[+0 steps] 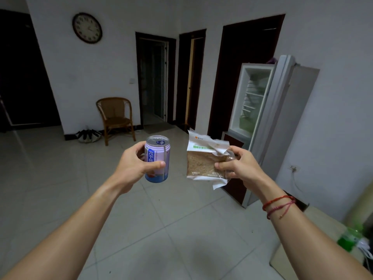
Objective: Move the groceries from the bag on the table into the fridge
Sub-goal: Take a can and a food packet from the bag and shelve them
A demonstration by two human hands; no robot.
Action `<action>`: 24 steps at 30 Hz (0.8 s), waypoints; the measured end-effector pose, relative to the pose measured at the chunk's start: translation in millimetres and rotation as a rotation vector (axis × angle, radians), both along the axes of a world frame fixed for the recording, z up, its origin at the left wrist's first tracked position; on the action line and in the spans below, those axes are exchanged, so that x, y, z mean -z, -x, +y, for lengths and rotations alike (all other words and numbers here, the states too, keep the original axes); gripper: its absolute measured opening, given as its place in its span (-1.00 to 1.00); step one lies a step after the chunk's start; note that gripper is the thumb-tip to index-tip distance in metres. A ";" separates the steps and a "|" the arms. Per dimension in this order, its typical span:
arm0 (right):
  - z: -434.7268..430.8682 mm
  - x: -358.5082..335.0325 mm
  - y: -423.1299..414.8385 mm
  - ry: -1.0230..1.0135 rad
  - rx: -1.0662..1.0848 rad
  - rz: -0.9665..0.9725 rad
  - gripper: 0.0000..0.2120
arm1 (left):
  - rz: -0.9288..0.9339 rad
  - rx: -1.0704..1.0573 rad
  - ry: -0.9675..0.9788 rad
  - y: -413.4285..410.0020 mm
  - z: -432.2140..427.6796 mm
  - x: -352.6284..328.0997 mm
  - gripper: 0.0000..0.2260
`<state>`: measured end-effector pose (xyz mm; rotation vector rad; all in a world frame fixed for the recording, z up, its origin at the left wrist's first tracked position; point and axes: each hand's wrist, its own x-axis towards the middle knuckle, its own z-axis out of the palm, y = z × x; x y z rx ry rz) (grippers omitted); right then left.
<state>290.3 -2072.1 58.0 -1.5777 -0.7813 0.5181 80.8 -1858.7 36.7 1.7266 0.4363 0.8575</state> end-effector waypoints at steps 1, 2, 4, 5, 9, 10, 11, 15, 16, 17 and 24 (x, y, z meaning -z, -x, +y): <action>11.1 0.4 -11.8 0.002 0.000 0.001 -0.62 | 0.003 0.001 -0.003 -11.2 11.0 -0.2 -0.51; 22.0 1.1 -22.6 0.004 0.001 0.002 -0.62 | 0.006 0.004 -0.007 -22.4 21.7 0.0 -0.52; 44.6 4.1 -42.8 0.010 0.000 0.005 -0.61 | 0.011 0.007 -0.011 -44.3 44.1 2.4 -0.52; 56.3 6.0 -53.0 0.011 0.000 0.008 -0.61 | 0.014 0.007 -0.013 -55.2 56.2 4.5 -0.52; 108.2 14.8 -92.7 -0.004 0.013 0.014 -0.62 | 0.010 0.019 -0.006 -98.6 110.3 14.1 -0.49; 123.3 17.5 -102.9 0.000 0.024 0.009 -0.60 | 0.011 0.024 -0.005 -109.8 125.1 15.5 -0.49; 139.2 20.0 -113.3 0.004 0.033 0.006 -0.60 | 0.011 0.029 -0.006 -121.0 140.4 16.4 -0.50; 206.3 23.2 -156.5 0.018 0.057 0.010 -0.62 | -0.005 0.061 0.017 -170.3 209.6 17.8 -0.52; 222.8 22.8 -167.7 0.020 0.069 0.013 -0.62 | 0.001 0.076 0.020 -182.9 227.4 16.3 -0.52; 238.5 22.4 -178.7 0.021 0.079 0.018 -0.62 | 0.010 0.089 0.021 -195.1 244.5 14.5 -0.51; 326.6 19.4 -251.2 0.015 0.132 0.035 -0.61 | 0.016 0.134 0.040 -277.9 338.3 5.4 -0.52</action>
